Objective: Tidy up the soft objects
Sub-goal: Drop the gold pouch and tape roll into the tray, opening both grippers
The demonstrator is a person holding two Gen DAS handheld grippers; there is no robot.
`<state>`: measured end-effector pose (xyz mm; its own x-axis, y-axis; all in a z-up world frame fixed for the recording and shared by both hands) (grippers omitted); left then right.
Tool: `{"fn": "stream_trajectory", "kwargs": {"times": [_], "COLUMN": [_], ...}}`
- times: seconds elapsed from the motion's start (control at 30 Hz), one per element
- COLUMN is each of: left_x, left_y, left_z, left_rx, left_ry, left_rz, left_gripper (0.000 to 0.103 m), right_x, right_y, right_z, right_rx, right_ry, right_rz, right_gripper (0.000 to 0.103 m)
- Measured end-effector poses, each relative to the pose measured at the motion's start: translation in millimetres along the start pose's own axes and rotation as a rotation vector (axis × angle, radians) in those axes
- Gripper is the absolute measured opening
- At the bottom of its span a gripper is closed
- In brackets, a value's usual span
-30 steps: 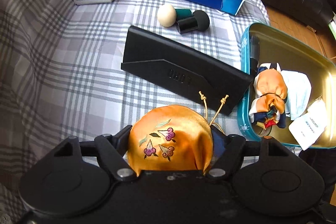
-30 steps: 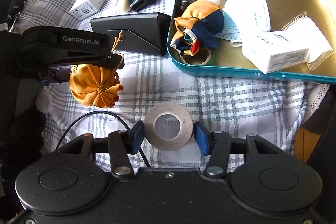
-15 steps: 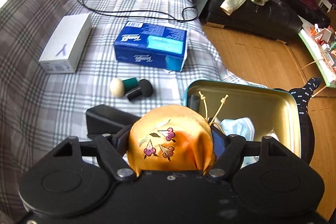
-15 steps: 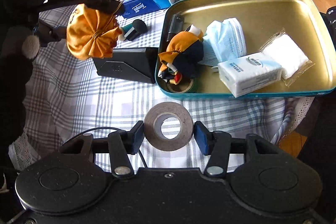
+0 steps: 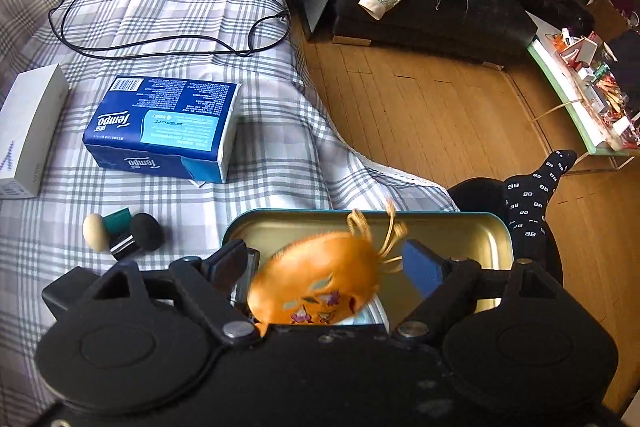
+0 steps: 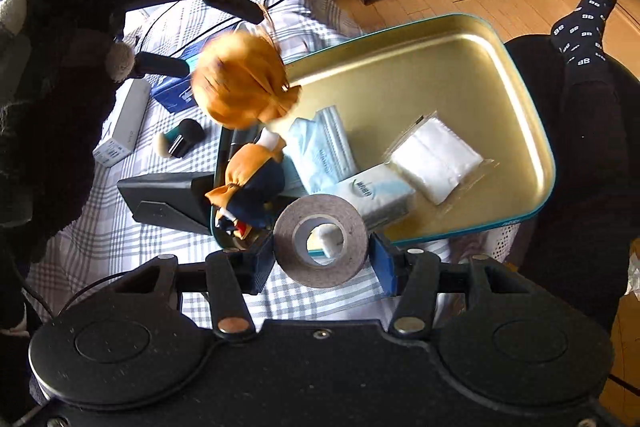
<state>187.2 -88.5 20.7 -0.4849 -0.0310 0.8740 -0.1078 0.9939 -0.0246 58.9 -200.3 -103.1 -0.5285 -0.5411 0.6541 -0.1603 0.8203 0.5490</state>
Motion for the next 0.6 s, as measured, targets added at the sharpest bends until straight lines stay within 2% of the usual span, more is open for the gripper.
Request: {"fn": "stream_trajectory", "kwargs": {"times": [0.1,0.3,0.43,0.6], "left_x": [1.7,14.1,19.2,18.6], "left_y": [4.7,41.6,76.0,128.1], "left_z": [3.7,28.9,54.8,96.2], "left_rx": [0.003,0.046,0.089,0.179], "left_ry": [-0.005,-0.009,0.015,0.085], "left_rz": [-0.013,-0.073,-0.146,-0.213], "left_gripper": [0.089,0.096,0.098,0.098], "right_x": [2.0,8.5,10.8,12.4], "right_y": [-6.9,-20.1,-25.2,-25.6], "right_z": [-7.4,-28.7,-47.9,-71.9], "right_rx": [-0.012,-0.025,-0.013,0.010], "right_ry": [-0.024,-0.082,-0.121,-0.164], "right_rz": [0.017,0.068,0.111,0.160], "right_gripper": [0.052,0.052,0.052,0.052]}}
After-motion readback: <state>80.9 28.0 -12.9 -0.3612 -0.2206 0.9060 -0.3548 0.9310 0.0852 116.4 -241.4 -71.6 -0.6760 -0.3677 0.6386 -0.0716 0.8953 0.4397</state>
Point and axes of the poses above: each gripper's, at about its wrist camera, not at the fingertips, and x roughly against the way its jaws point, y to its left, z to its underside, the point moved 4 cm from there along -x, roughly the way its jaws point, and after that the axes turned 11 degrees about -z, right-handed, at the moved point
